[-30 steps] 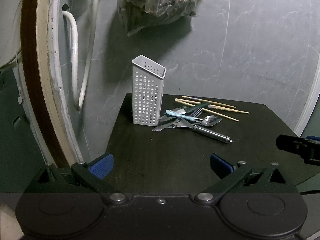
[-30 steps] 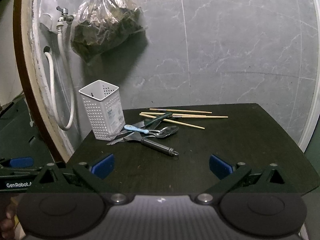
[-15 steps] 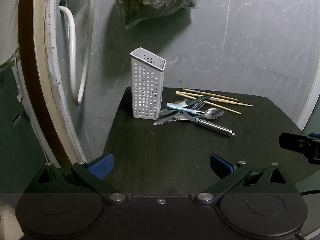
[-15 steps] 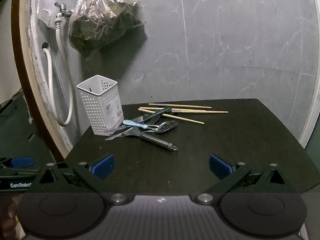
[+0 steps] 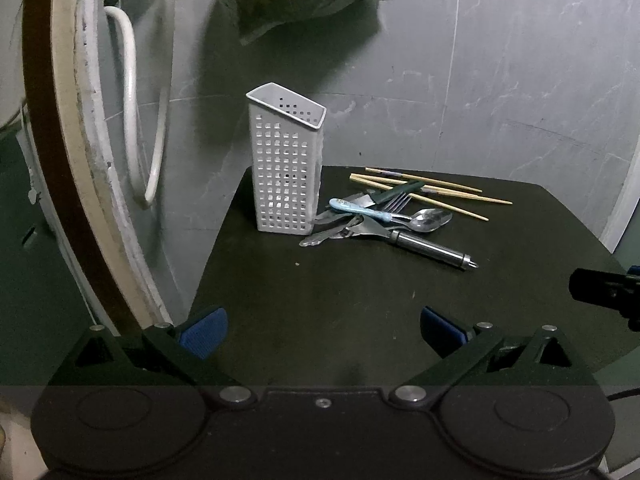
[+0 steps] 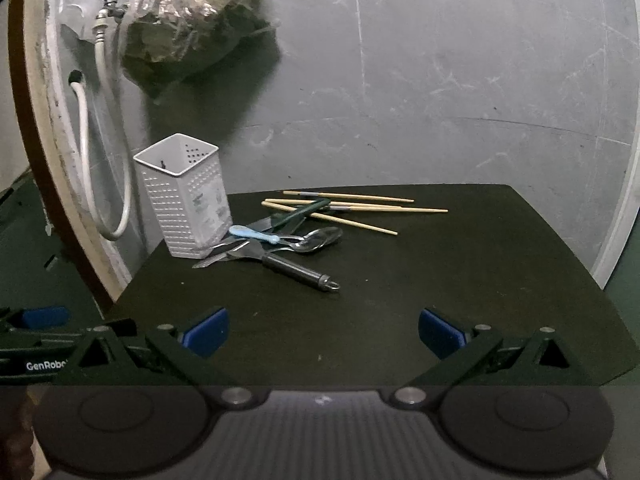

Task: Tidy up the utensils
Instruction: 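Move the left gripper to the white perforated holder and grasp its rim, then lift the white holder with the left gripper and hold it beside the utensils, then reach the right gripper into the utensil pile and grasp the metal peeler, then lift the peeler with the right gripper and drop it into the held holder, then move the right gripper back over the utensil pile toward a metal spoon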

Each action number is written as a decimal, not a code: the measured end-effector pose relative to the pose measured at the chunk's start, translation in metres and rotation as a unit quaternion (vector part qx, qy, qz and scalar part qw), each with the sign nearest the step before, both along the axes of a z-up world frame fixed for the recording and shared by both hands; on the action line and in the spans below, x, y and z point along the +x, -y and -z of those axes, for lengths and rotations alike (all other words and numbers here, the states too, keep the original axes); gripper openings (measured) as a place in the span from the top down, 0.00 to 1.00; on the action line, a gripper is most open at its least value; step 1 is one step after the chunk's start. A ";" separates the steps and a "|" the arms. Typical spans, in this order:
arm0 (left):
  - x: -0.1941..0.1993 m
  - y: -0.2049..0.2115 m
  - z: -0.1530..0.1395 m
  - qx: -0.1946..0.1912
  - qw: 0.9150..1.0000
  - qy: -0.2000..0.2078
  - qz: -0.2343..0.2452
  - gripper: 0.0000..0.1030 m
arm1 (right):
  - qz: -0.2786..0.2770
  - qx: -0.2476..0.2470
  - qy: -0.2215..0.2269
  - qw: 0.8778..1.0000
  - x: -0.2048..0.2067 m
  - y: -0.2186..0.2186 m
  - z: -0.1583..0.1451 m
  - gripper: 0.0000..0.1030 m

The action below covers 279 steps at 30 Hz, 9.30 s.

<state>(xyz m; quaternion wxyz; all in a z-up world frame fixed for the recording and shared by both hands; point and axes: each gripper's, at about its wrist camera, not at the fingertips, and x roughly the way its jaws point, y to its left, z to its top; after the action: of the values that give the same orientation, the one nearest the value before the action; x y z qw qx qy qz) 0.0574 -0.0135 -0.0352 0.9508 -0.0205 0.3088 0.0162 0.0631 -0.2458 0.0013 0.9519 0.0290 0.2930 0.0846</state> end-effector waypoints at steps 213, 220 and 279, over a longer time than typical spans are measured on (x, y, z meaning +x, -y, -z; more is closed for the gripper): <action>0.141 -0.069 0.019 0.059 0.978 -0.006 0.202 0.25 | -0.261 0.146 0.083 0.951 0.175 -0.043 -0.088 0.80; 0.142 -0.068 0.019 0.057 0.977 -0.006 0.204 0.25 | -0.340 0.136 0.107 0.925 0.171 -0.094 -0.096 0.80; 0.140 -0.068 0.017 0.046 0.983 -0.015 0.175 0.25 | -0.189 -0.139 -0.099 0.967 0.213 -0.110 0.062 0.00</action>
<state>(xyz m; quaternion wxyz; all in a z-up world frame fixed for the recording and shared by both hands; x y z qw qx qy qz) 0.1979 0.0547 -0.0522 0.9341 0.0782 0.3206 -0.1362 0.2757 -0.1363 -0.0603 0.8797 -0.1515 0.3946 0.2180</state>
